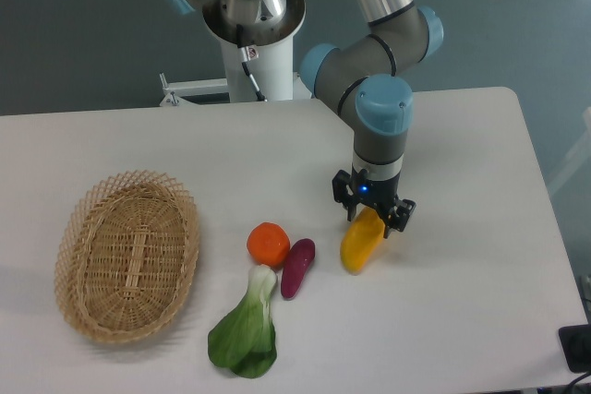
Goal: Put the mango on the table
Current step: 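Open the gripper to release the mango and lift away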
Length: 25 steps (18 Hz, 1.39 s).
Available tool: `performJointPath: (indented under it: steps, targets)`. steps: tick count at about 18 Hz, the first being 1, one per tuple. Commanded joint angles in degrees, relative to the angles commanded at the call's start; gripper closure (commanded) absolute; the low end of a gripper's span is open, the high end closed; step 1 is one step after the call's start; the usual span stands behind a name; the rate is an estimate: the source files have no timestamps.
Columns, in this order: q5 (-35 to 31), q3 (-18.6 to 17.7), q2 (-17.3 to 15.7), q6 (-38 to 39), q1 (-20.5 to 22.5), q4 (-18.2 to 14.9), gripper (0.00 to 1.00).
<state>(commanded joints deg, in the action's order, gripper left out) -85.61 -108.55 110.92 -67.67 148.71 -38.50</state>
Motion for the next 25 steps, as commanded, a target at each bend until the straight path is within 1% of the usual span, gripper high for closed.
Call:
performJointPath:
  steps: [7,8,16,19,25]
  targets:
    - [0.0,2.11,-0.62,-0.18,0.44,-0.26,0.0]
    - [0.0,2.37,-1.14,-0.26,0.53,-0.44,0.0]
    - [0.0,2.64,-1.67,-3.34,1.14,-0.97,0.0]
    - [-0.09,2.73,-2.11,-6.58,1.58,-2.28,0.0]
    - [-1.32,2.82,-2.2,-7.12,1.41,-2.37,0.0]
